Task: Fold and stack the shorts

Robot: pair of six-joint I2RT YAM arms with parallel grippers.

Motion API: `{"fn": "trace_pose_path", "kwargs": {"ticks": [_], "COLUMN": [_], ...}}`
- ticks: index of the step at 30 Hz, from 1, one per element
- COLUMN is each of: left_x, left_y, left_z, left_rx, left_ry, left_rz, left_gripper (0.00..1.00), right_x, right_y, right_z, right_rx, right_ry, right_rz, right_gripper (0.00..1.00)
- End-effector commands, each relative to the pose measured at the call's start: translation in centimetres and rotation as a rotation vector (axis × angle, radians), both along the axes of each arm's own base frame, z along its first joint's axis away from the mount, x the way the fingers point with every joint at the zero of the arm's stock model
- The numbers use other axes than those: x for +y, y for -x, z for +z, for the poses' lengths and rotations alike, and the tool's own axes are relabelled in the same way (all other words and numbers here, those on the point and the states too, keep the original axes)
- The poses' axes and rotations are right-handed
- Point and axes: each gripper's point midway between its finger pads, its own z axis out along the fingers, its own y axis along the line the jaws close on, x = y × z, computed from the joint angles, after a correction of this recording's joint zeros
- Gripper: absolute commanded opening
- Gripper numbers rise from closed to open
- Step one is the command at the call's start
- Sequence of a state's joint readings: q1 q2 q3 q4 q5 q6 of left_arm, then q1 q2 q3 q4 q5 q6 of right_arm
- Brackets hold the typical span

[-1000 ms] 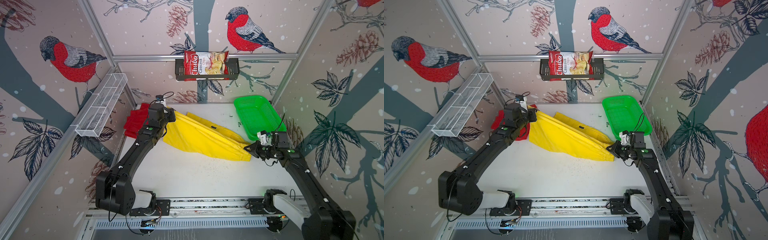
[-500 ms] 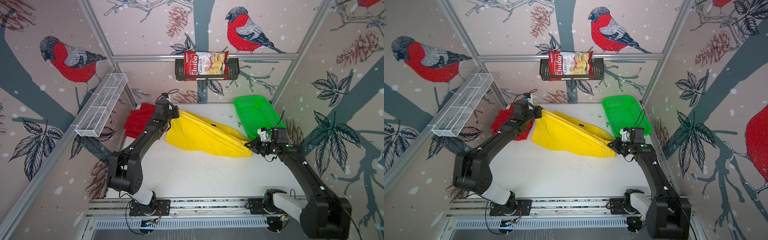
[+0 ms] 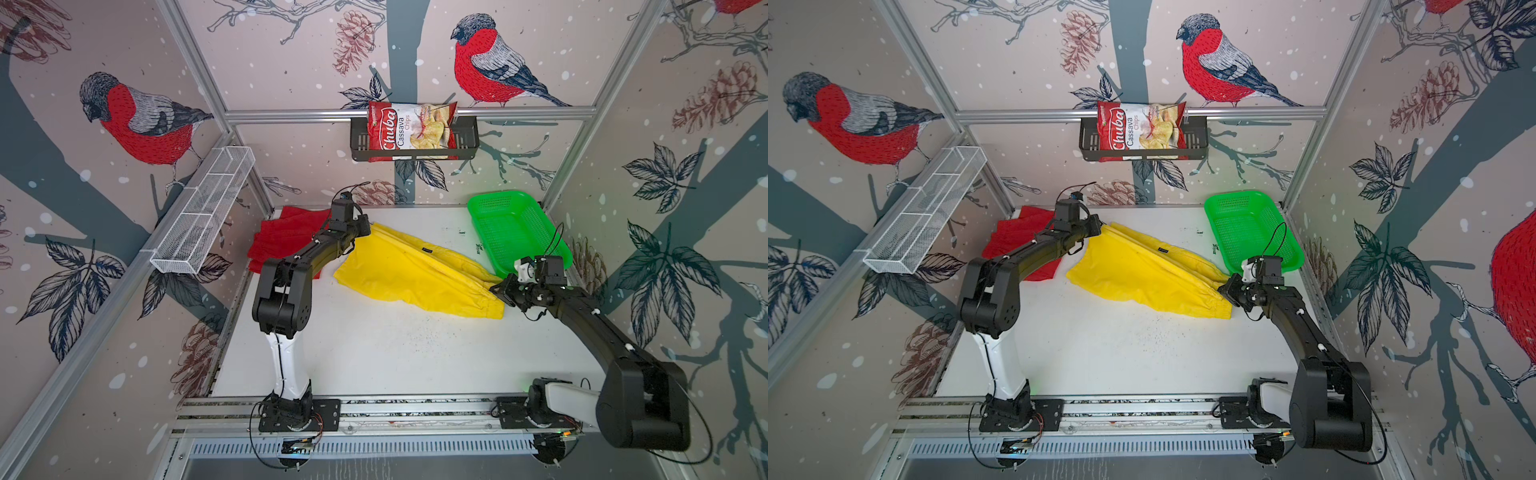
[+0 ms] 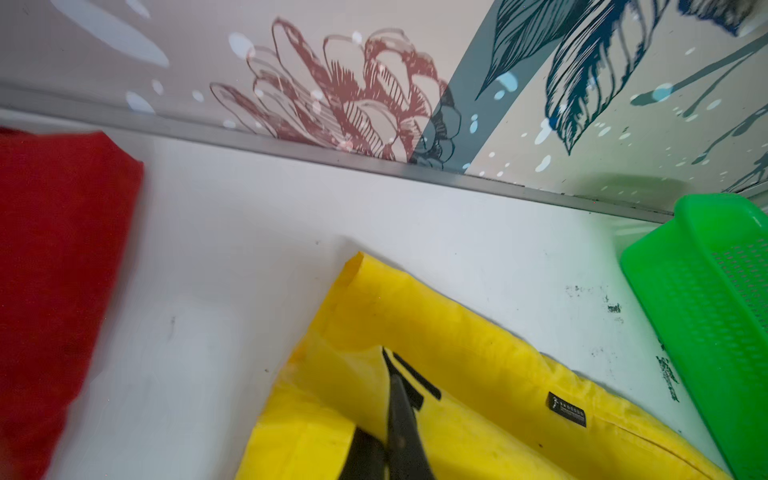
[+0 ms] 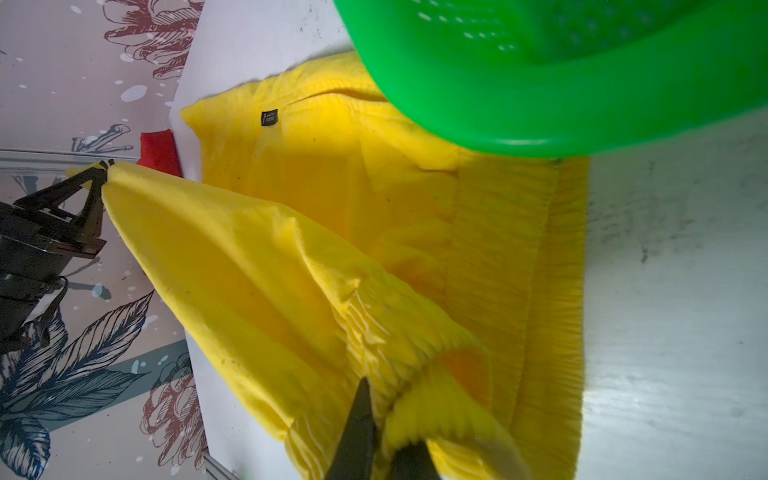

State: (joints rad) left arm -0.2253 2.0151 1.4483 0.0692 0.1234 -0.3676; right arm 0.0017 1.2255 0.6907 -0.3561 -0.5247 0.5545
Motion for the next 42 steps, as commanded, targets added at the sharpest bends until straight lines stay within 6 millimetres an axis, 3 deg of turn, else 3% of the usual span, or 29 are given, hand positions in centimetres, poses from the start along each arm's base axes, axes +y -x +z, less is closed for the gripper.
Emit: {"fn": "trace_pose_path", "kwargs": {"ticks": [1, 5, 8, 11, 15, 17, 19, 22, 26, 29, 33, 38, 42], "left_x": [0.1, -1.1, -2.1, -2.7, -2.5, -2.2, -1.4, -0.4, -0.2, -0.2, -0.2, 0.8, 1.9], "left_y": [-2.0, -2.4, -2.5, -2.7, -2.7, -2.4, -1.6, 0.3, 4.4, 7.8, 11.5, 13.4, 14.7], "left_z": [-0.5, -2.6, -3.3, -3.2, -2.1, -1.1, 0.0, 1.7, 2.6, 1.2, -3.4, -8.5, -11.2], "left_rx": [-0.035, 0.002, 0.014, 0.012, 0.000, -0.003, -0.001, -0.009, -0.004, 0.031, 0.128, 0.249, 0.329], "left_ry": [0.030, 0.048, 0.077, 0.107, 0.111, 0.095, 0.069, 0.049, 0.104, 0.186, 0.235, 0.183, 0.131], "left_rz": [0.028, -0.006, -0.031, -0.045, -0.036, -0.028, -0.009, 0.016, -0.003, -0.003, 0.006, 0.047, 0.094], "left_gripper": [0.03, 0.14, 0.25, 0.41, 0.68, 0.73, 0.76, 0.77, 0.71, 0.58, 0.43, 0.26, 0.22], "right_x": [-1.4, -1.5, -1.5, -1.9, -3.2, -2.8, -1.1, 2.9, 9.8, 14.9, 20.1, 22.2, 21.4], "right_y": [-0.8, -1.2, -1.7, -1.6, -0.9, -0.6, -0.4, -0.4, -0.7, -0.9, -1.7, -4.3, -7.6], "right_z": [-1.0, -1.1, 0.0, 1.9, 6.0, 7.9, 9.7, 10.5, 8.9, 6.4, 2.7, -0.8, -3.6], "right_rx": [-0.004, -0.036, -0.081, -0.122, -0.208, -0.266, -0.339, -0.409, -0.423, -0.387, -0.330, -0.283, -0.238], "right_ry": [0.053, 0.029, 0.018, 0.068, 0.230, 0.256, 0.245, 0.190, 0.125, 0.125, 0.166, 0.199, 0.247], "right_rz": [-0.087, -0.121, -0.145, -0.166, -0.222, -0.223, -0.186, -0.093, 0.094, 0.249, 0.402, 0.464, 0.456], "right_gripper": [0.16, 0.28, 0.45, 0.52, 0.56, 0.56, 0.56, 0.55, 0.53, 0.53, 0.53, 0.53, 0.54]}}
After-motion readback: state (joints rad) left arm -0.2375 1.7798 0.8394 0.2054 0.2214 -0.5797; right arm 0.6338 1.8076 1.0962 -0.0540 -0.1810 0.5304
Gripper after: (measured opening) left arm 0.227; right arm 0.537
